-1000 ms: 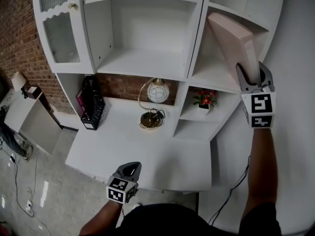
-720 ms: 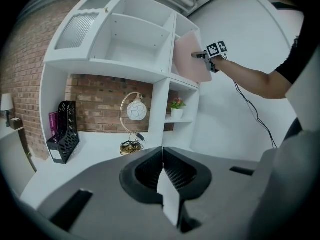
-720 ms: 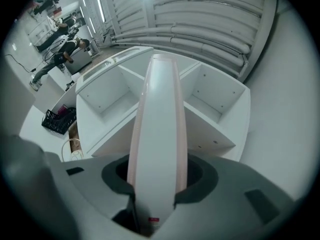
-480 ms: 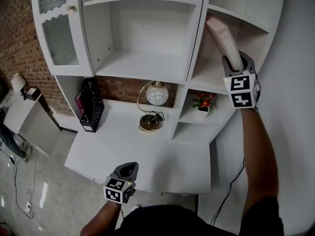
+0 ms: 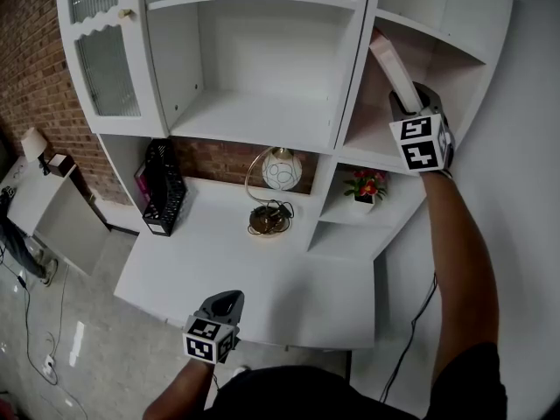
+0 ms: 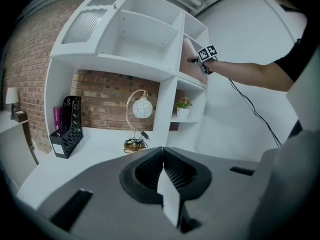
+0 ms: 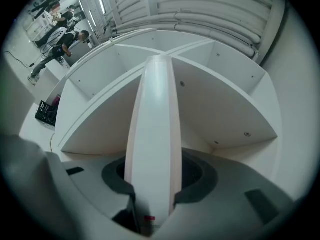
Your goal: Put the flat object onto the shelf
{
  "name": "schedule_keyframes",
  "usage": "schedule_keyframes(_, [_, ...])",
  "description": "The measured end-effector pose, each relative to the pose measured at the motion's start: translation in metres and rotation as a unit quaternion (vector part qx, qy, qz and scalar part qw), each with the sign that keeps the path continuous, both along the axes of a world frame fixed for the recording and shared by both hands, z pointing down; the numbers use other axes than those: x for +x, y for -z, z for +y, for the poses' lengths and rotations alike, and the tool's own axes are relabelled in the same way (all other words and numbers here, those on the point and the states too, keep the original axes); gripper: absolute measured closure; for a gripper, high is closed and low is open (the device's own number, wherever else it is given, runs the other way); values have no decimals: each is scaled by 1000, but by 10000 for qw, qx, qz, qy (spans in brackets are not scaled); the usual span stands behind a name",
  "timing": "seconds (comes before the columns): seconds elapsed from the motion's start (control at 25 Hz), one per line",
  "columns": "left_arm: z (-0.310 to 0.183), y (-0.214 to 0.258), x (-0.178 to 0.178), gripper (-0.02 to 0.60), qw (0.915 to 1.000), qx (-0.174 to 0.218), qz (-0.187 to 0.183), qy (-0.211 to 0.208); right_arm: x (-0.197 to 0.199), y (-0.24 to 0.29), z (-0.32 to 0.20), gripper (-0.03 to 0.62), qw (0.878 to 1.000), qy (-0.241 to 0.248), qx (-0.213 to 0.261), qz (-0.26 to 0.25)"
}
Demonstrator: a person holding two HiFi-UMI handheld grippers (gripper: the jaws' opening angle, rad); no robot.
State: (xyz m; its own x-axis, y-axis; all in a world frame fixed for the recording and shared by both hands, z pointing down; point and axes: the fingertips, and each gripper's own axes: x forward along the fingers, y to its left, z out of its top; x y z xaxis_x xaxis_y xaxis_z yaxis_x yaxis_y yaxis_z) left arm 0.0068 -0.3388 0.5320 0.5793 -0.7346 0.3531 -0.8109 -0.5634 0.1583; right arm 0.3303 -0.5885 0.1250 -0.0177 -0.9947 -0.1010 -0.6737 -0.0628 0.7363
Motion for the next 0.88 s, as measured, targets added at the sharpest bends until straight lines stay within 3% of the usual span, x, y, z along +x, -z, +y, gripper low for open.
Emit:
schedule_keyframes(0.6, [-5,-1,-2,577,10000,-26,-5,71,3,2,-23,405,10000,-2,1,31])
schedule_keyframes(0.76, [-4,2,2,576,10000,-9,-12,-29,-2,-9,-21,289,9995,-30,-153,291])
schedule_keyframes(0.88, [-2,2,2,576,10000,-1,-13,-78,-3,-13,-12,264,9995,-21,-183,267])
